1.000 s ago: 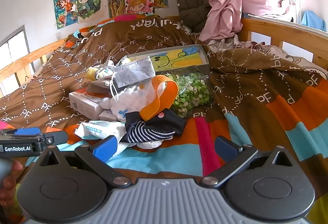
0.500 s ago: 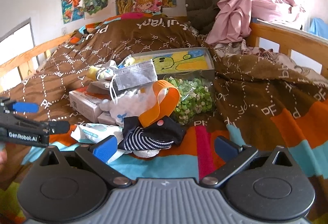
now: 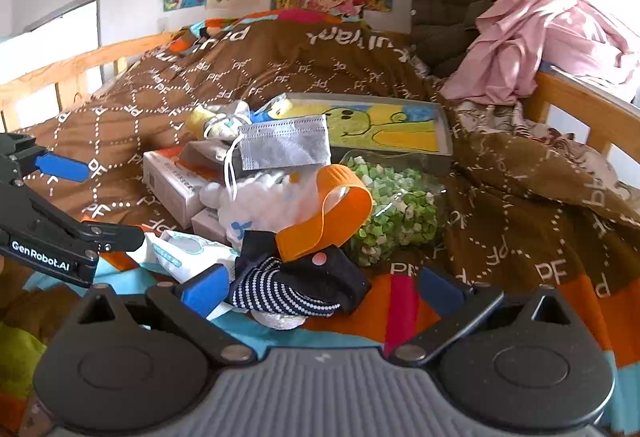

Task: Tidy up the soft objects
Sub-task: 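Grasp the white wet-wipe packet with the left tool while the right tool grasps the black striped sock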

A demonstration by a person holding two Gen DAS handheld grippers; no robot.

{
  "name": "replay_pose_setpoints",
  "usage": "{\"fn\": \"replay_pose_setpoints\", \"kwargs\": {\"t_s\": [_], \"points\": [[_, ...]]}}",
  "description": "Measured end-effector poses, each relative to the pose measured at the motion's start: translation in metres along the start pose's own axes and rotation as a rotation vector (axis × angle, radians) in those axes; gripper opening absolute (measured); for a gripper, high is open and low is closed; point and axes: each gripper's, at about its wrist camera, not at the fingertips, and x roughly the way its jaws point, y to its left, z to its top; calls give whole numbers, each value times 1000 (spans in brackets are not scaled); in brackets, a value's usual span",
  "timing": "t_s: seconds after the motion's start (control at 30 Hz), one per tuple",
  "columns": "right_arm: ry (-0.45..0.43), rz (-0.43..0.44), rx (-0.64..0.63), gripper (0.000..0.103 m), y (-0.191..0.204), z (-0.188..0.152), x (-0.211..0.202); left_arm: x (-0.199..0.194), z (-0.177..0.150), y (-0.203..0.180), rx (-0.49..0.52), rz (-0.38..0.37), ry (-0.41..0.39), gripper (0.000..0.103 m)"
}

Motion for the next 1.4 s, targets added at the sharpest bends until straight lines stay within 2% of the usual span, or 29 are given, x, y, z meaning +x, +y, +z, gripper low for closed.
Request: {"fn": "replay_pose_setpoints", "kwargs": {"t_s": [0.2, 0.4, 0.5, 0.63, 0.77, 0.83, 0.97, 1.07, 1.1, 1.13, 1.17, 1.2, 1.23, 1.27, 1.33, 1.4], "points": [[53, 31, -66, 103, -2, 0, 23, 22, -4, 8, -65, -126, 34, 102], [111, 84, 3, 102, -12, 0, 52, 48, -5, 16, -153, -286, 61, 102], [127, 120, 33, 97, -15, -1, 63, 59, -5, 18, -184, -356, 66, 100], [132, 137, 38, 87, -13, -3, 76, 77, -7, 20, -225, -405, 124, 89], [126, 157, 32, 76, -11, -6, 80, 88, -13, 26, -283, -432, 159, 82], [127, 168, 22, 64, -8, -8, 80, 91, -16, 28, -308, -441, 164, 79], [123, 166, -20, 55, 1, -10, 77, 93, -18, 26, -319, -433, 175, 69], [114, 164, -31, 39, 3, -11, 74, 92, -19, 25, -310, -412, 178, 57], [110, 163, -33, 34, 4, -11, 73, 93, -19, 24, -308, -398, 183, 49], [106, 162, -39, 28, 5, -11, 72, 93, -20, 24, -304, -390, 186, 45], [104, 160, -45, 25, 6, -11, 71, 92, -20, 25, -308, -387, 182, 42], [101, 160, -51, 19, 7, -11, 70, 92, -21, 26, -322, -388, 181, 34], [97, 161, -52, 14, 8, -11, 69, 92, -22, 29, -345, -394, 182, 30], [94, 164, -54, 12, 8, -11, 68, 91, -24, 31, -365, -396, 179, 28], [84, 167, -53, 8, 8, -11, 65, 90, -27, 33, -383, -385, 173, 16], [72, 175, -43, 7, 8, -10, 61, 87, -30, 35, -399, -395, 156, 14]]}}
